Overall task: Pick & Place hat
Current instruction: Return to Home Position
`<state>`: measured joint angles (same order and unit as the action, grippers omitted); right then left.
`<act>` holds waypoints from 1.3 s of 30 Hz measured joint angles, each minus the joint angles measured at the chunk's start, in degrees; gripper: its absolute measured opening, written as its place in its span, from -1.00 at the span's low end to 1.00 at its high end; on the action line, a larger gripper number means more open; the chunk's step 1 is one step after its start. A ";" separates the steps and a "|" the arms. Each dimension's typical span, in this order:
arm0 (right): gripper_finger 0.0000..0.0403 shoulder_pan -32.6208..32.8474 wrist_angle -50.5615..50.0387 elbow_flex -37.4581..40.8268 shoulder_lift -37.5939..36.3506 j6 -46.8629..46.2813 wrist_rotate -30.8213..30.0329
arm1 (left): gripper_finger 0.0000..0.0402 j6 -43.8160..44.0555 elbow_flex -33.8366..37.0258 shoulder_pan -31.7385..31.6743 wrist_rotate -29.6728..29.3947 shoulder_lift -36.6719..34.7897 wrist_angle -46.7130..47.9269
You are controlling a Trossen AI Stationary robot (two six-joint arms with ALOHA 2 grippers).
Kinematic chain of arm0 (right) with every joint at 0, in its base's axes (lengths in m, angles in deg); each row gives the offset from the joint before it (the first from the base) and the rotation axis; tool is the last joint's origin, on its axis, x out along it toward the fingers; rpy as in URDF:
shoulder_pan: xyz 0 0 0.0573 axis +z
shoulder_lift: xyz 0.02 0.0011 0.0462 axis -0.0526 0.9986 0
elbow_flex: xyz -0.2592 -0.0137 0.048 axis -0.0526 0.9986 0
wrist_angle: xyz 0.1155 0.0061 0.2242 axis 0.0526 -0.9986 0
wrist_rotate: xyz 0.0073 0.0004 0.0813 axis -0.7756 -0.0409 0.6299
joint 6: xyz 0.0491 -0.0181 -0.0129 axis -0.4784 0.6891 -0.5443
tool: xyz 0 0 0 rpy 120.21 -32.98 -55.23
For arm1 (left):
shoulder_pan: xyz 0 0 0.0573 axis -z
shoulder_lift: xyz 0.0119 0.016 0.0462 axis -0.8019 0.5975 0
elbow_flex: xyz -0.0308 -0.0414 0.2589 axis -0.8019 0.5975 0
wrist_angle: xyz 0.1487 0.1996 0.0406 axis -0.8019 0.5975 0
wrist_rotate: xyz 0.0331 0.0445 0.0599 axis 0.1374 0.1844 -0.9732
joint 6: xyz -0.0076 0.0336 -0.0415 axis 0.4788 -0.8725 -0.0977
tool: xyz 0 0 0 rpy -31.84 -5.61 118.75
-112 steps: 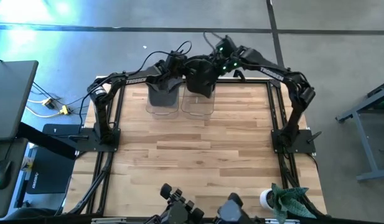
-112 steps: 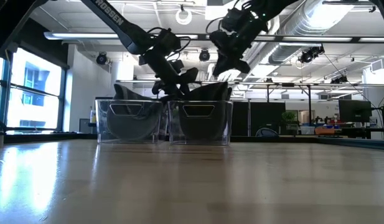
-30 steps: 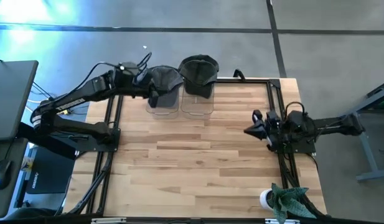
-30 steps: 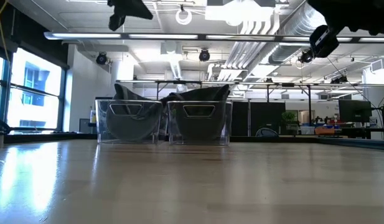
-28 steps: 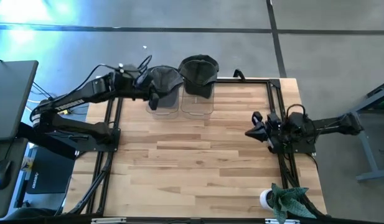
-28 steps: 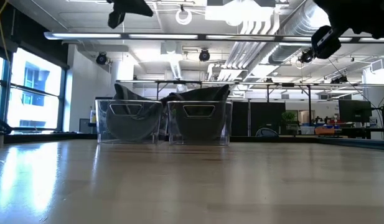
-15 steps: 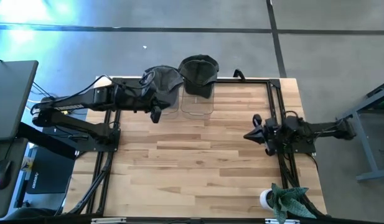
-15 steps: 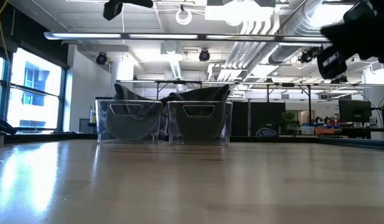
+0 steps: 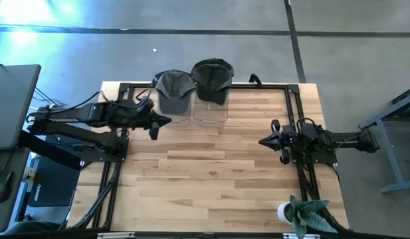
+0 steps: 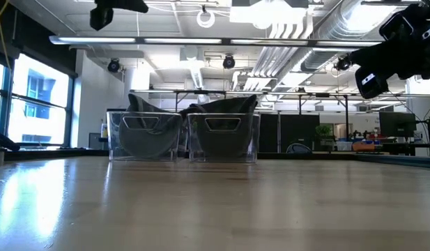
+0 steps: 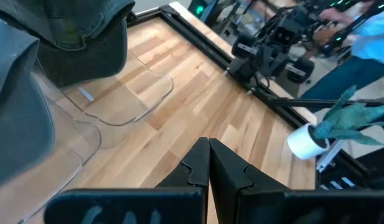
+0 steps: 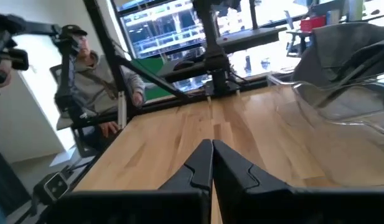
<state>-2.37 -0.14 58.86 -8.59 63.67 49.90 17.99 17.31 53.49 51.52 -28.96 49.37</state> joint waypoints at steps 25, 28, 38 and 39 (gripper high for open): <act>-0.94 0.00 0.34 0.00 0.35 0.25 -0.95 | -1.00 -14.90 50.22 3.46 8.58 -42.07 -36.49; -0.94 0.00 0.36 0.02 0.35 0.25 -0.95 | -1.00 -19.37 51.76 3.46 8.70 -48.02 -34.57; -0.94 0.00 0.42 0.02 0.81 0.25 -0.95 | -1.00 -32.58 51.43 3.57 12.46 -49.39 -23.61; -0.94 0.00 0.42 0.02 0.81 0.25 -0.95 | -1.00 -33.62 51.45 3.59 12.68 -49.37 -23.67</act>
<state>-2.37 0.29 58.88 -7.78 63.92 48.95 -15.63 68.76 57.08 64.19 -78.33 25.70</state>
